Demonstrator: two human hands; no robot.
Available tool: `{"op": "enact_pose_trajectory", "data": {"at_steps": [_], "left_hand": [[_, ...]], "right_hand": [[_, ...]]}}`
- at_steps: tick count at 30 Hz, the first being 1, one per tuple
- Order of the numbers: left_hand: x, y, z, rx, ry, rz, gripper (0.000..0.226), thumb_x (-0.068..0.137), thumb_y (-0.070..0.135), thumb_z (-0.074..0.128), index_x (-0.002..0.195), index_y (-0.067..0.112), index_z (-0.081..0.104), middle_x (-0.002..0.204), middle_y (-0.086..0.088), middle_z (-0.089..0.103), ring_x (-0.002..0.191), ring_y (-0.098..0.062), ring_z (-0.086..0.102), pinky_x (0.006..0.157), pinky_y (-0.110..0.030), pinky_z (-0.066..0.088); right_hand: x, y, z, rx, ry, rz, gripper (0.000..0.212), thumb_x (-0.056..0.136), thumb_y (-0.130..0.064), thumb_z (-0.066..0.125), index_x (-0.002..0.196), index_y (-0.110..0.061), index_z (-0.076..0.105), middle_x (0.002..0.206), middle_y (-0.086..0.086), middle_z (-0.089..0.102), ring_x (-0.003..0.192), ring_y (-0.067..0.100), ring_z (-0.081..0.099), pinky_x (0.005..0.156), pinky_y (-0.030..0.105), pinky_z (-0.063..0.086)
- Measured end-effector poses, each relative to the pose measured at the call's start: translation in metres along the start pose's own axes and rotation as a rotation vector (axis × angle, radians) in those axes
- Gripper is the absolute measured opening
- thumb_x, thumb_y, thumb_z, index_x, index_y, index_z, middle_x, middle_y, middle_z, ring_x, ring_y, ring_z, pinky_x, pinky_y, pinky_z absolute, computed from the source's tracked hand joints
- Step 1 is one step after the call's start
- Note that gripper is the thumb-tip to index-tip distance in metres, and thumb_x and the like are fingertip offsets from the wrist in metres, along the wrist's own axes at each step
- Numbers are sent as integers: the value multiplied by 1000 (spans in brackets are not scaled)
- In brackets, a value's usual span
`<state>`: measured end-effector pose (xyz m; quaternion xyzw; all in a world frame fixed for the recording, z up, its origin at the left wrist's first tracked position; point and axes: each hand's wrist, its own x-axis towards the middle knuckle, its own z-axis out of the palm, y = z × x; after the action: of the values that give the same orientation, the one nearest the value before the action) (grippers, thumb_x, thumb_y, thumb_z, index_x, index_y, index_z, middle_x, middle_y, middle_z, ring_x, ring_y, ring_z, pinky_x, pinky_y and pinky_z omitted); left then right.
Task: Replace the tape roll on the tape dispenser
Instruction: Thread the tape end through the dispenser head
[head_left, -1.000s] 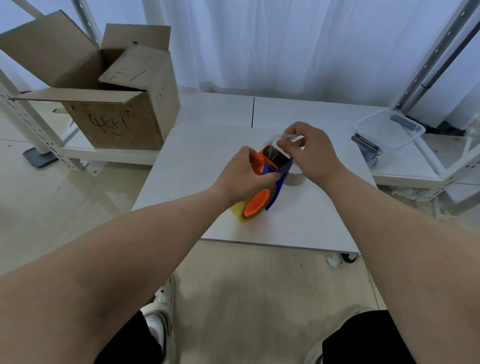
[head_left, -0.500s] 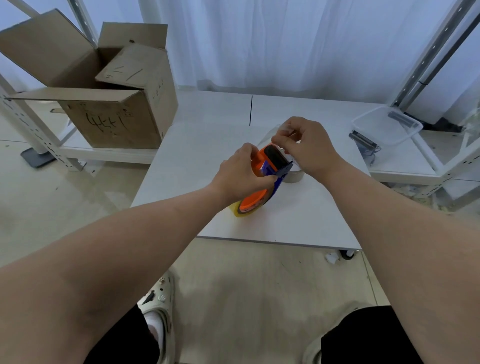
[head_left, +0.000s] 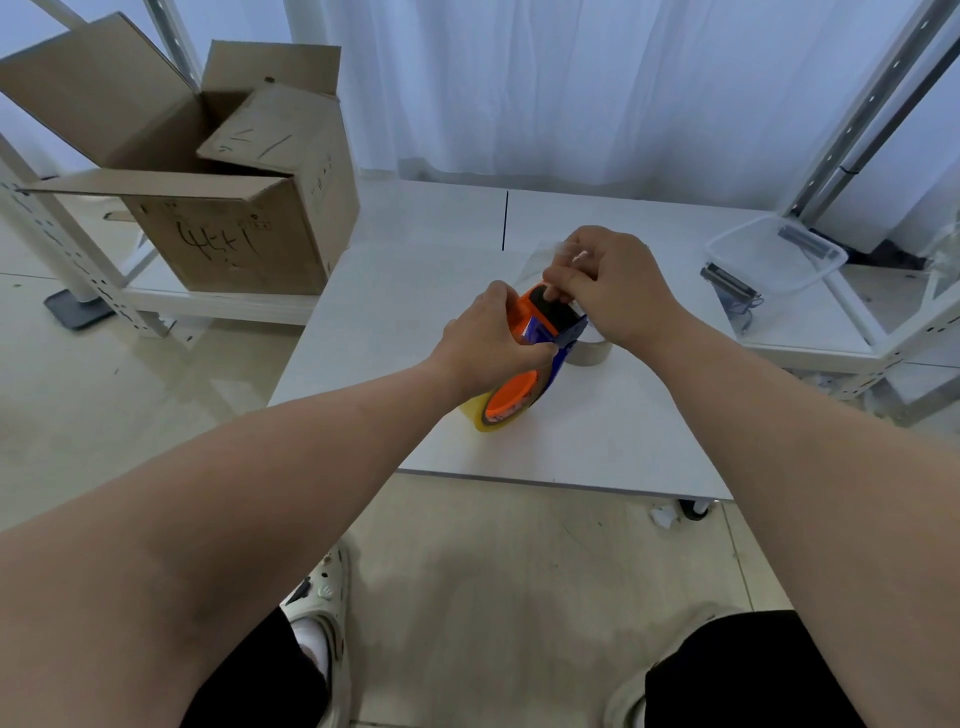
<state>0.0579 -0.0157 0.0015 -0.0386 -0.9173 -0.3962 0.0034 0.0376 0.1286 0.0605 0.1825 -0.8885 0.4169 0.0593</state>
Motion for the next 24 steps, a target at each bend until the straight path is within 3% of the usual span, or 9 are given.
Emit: {"op": "enact_pose_trajectory", "data": {"at_steps": [6,12,21,24], "left_hand": [[-2,1,1,-30,24,-35,54,68,48,69,102,19,40,95,-1,56,88,-23,59,83,-48,53],[-2,3,1,-1,13,-31,54,69,48,69,103,20,38,97,0,56,88,-23,60,84,-48,53],[-3,6,3,-8,1,-31,57,69,48,72,105,18,39,100,-2,57,89,-22,59,84,-47,53],[-3,5,3,-29,-5,-36,58,67,49,73,104,19,40,99,0,57,90,-21,60,84,-48,53]], "right_hand": [[1,-5,1,-23,-2,55,17,90,-15,57,76,-21,51,71,4,68,69,14,63,84,35,55],[0,-7,0,-64,24,40,8,89,-13,57,83,-13,53,76,5,66,82,21,66,85,32,53],[0,-3,2,-31,27,-14,6,87,-10,59,82,-12,55,76,1,64,78,19,67,84,34,55],[1,-3,2,7,15,-24,5,87,-10,59,83,-11,56,76,-1,64,75,15,66,79,27,53]]}}
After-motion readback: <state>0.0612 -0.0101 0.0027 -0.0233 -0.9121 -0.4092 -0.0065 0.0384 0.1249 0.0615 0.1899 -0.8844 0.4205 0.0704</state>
